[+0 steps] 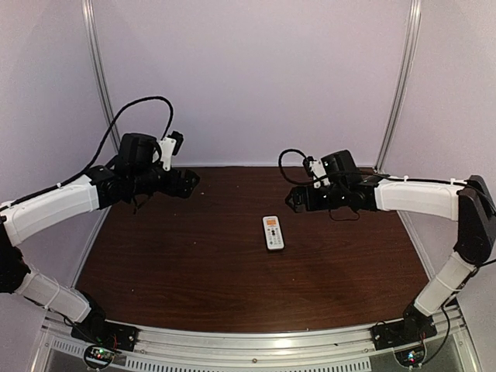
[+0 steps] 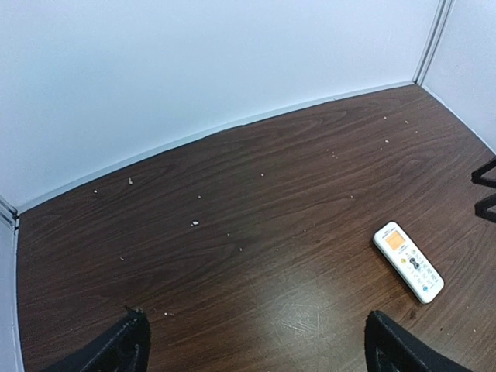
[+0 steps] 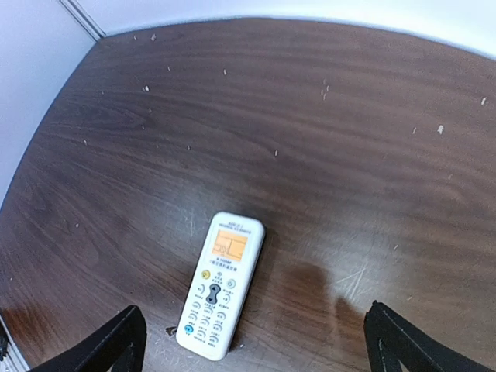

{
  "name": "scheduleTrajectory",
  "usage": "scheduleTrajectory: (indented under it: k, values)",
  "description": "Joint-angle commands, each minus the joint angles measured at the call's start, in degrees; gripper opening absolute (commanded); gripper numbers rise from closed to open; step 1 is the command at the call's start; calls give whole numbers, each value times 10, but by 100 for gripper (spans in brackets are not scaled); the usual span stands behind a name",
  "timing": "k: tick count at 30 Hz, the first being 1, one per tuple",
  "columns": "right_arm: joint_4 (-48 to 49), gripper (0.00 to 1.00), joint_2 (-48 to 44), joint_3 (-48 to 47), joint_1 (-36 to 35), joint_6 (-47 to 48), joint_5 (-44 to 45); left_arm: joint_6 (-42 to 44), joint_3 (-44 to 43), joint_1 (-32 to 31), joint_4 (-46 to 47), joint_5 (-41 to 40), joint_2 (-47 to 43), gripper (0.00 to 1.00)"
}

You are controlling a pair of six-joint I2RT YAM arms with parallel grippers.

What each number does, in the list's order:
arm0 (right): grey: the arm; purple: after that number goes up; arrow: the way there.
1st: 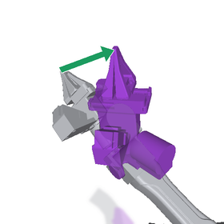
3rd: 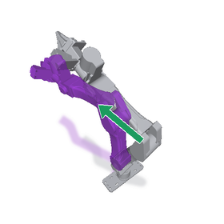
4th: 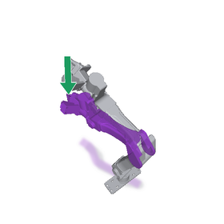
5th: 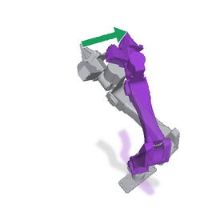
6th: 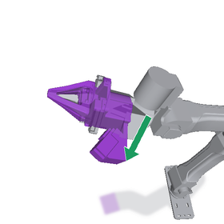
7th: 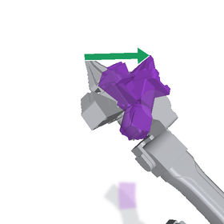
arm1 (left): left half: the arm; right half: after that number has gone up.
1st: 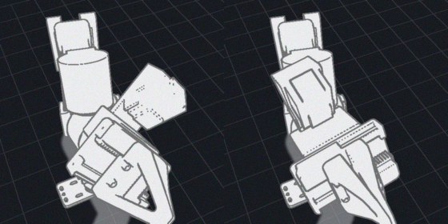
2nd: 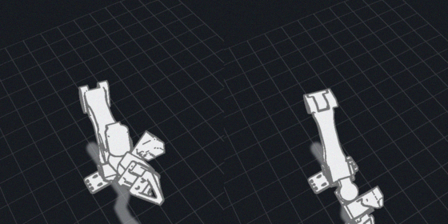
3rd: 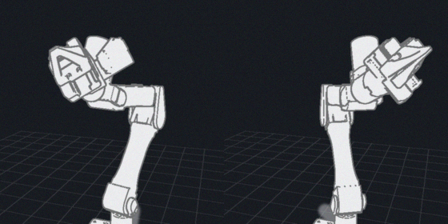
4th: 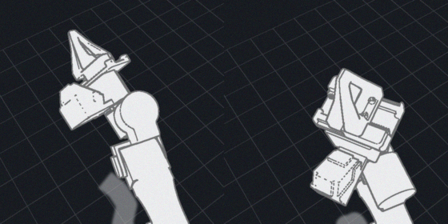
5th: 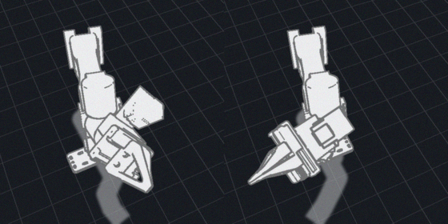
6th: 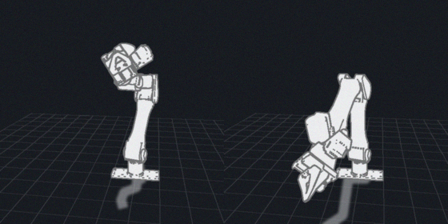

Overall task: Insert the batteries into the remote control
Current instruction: Reset both arms

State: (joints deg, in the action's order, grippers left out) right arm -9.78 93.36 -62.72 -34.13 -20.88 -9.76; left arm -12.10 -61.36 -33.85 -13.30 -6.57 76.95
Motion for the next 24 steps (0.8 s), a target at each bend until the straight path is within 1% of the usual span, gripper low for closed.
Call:
scheduleTrajectory:
  k: [1, 3, 6, 10, 11, 20, 24]
  values:
    - [5, 100, -72, 4, 26, 111, -6, 25, -33, 2, -20, -24, -5, 98]
    - [18, 99, -110, 11, 26, 138, 10, 31, -40, 3, -28, -27, -4, 98]
    - [12, 100, -153, 4, 27, 184, 45, 38, -39, 3, -32, -33, -6, 98]
    - [-2, 100, -197, -6, 29, 201, 92, 40, -36, 12, -32, -24, -8, 98]
    - [-3, 100, -207, -6, 31, 217, 95, 39, -35, 15, -30, -20, -9, 98]
    - [42, 99, -293, 37, 34, 227, 191, 28, -28, 19, -14, -10, -20, 98]
    - [35, 99, -298, 30, 34, 225, 200, 22, -25, 19, -13, -10, -24, 98]
